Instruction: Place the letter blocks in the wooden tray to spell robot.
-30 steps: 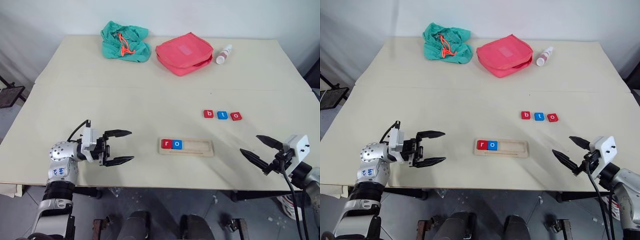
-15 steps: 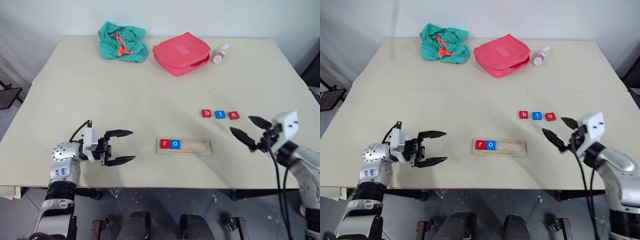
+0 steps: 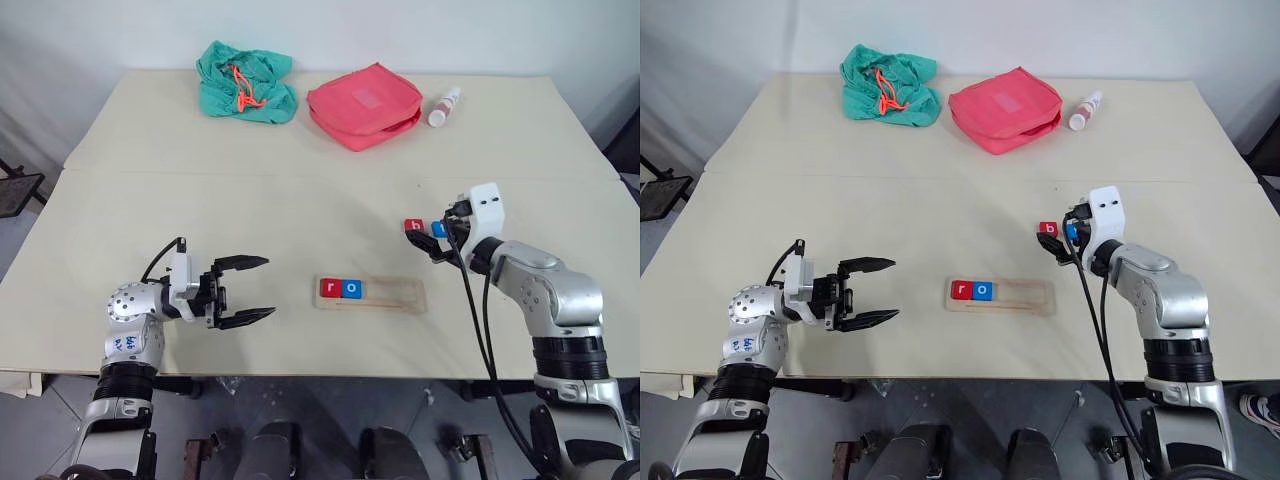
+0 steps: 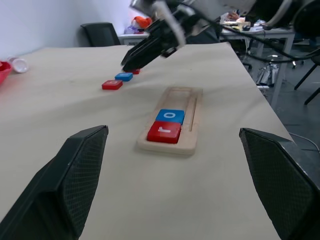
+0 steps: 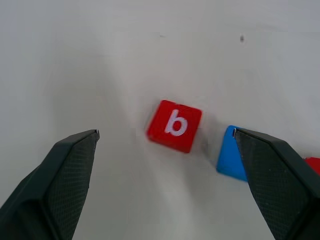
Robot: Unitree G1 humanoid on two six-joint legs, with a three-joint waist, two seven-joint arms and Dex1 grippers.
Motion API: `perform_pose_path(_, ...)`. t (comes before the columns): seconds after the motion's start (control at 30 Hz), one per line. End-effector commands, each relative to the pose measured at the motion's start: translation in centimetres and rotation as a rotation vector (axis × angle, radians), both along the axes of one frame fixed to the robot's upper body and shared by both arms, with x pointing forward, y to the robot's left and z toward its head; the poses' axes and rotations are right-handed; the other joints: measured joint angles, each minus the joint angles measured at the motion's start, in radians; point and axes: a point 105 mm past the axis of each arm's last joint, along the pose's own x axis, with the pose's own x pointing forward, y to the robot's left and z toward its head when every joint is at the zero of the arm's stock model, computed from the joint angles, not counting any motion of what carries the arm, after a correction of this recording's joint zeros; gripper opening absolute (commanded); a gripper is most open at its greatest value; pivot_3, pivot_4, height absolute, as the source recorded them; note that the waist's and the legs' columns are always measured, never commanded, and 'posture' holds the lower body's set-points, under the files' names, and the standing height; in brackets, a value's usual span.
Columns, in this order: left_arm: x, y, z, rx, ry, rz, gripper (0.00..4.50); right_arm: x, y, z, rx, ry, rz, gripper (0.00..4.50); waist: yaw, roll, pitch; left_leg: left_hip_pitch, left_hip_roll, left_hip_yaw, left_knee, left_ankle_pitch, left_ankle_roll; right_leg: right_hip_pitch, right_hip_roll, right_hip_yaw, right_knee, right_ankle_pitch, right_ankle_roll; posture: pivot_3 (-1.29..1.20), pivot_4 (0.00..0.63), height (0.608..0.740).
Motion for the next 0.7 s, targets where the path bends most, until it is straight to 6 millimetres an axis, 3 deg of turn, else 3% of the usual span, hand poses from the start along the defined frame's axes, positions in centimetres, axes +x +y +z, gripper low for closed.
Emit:
perform_pose_path(0.03, -0.1, -0.3, 0.7, -0.005, -0.039, -0.001, 4.46, 0.8, 0.1, 0.7, -0.006, -0.024, -0.040, 4.50, -0.004, 0.000, 0.000, -0.001, 0.000, 0.000, 0.000, 0.000, 0.000, -0.001, 0.000, 0.000, 0.000, 0.000, 0.000, 0.00, 0.150, 0.740)
perform_pose_path(0.33, -0.3, -0.6, 0.7, -0.012, -0.042, -0.001, 4.46, 1.6, 2.0, -0.3, -0.037, -0.051, -0.022, 4.50, -0.027, 0.000, 0.000, -0.005, 0.000, 0.002, -0.001, 0.000, 0.000, -0.009, 0.000, 0.000, 0.004, 0.000, 0.000, 0.00, 0.150, 0.740)
perform_pose_path(0.7, -0.4, -0.8, 0.6, -0.018, -0.040, 0.006, 4.46, 2.0, 2.6, 0.0, -0.026, -0.061, -0.013, 4.50, -0.038, 0.000, 0.000, -0.004, 0.000, 0.000, -0.001, 0.000, 0.000, -0.010, -0.001, 0.001, 0.009, 0.000, 0.000, 0.00, 0.150, 0.740)
